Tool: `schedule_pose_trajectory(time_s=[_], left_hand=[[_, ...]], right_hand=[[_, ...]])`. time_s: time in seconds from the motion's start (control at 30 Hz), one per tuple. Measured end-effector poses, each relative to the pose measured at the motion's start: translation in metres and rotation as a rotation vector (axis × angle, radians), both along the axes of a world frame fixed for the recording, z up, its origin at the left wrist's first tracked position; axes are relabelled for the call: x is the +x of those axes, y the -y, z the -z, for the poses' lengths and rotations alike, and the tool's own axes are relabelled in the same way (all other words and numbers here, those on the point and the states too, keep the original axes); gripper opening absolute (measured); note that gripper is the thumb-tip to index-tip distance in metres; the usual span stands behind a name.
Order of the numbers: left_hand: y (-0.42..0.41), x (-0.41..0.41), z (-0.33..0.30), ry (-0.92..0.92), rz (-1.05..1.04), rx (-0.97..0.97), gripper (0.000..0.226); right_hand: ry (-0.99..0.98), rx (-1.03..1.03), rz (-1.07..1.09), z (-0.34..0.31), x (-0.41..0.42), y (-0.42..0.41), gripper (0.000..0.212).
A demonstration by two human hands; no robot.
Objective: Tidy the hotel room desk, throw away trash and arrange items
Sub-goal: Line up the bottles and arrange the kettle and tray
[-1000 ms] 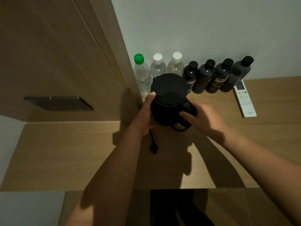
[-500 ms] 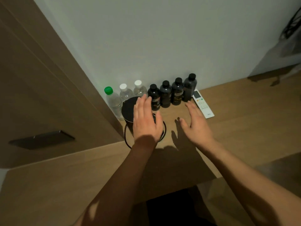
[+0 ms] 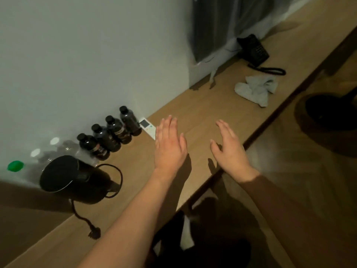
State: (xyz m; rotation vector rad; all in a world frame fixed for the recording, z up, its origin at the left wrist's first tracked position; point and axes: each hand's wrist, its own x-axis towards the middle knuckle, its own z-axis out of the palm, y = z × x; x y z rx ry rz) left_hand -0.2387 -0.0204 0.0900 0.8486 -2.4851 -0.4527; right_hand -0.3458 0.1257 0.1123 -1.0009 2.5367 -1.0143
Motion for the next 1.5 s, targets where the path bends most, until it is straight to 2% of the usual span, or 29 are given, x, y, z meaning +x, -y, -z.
schedule_pose_trajectory(time_s=[0.33,0.43,0.57,0.77,1.07,1.3,1.5], left_hand=[[-0.193,-0.217,0.005,0.068,0.388,-0.037,0.054],[-0.234,-0.258,0.003,0.025,0.506,-0.068,0.051],[-0.287,-0.315,-0.001,0.019,0.657,-0.102,0.048],[-0.327,-0.413,0.013,0.084,0.739,-0.106,0.052],[-0.346,-0.605,0.011,0.049,0.815,-0.072,0.052],[-0.389,-0.733,0.009,0.071,0.887,-0.088,0.053],[-0.434,-0.845,0.021,0.079,0.871,-0.153,0.052]], right_hand=[[-0.022,-0.028,0.359,0.002,-0.156,-0.229,0.060],[-0.068,-0.039,0.485,0.009,-0.182,-0.272,0.059],[-0.032,-0.034,0.614,0.016,-0.219,-0.325,0.061],[-0.007,-0.026,0.691,0.020,-0.291,-0.367,0.059],[-0.061,-0.008,0.736,0.007,-0.470,-0.378,0.058],[-0.044,-0.008,0.829,0.006,-0.585,-0.422,0.058],[-0.047,-0.021,0.766,0.020,-0.701,-0.468,0.061]])
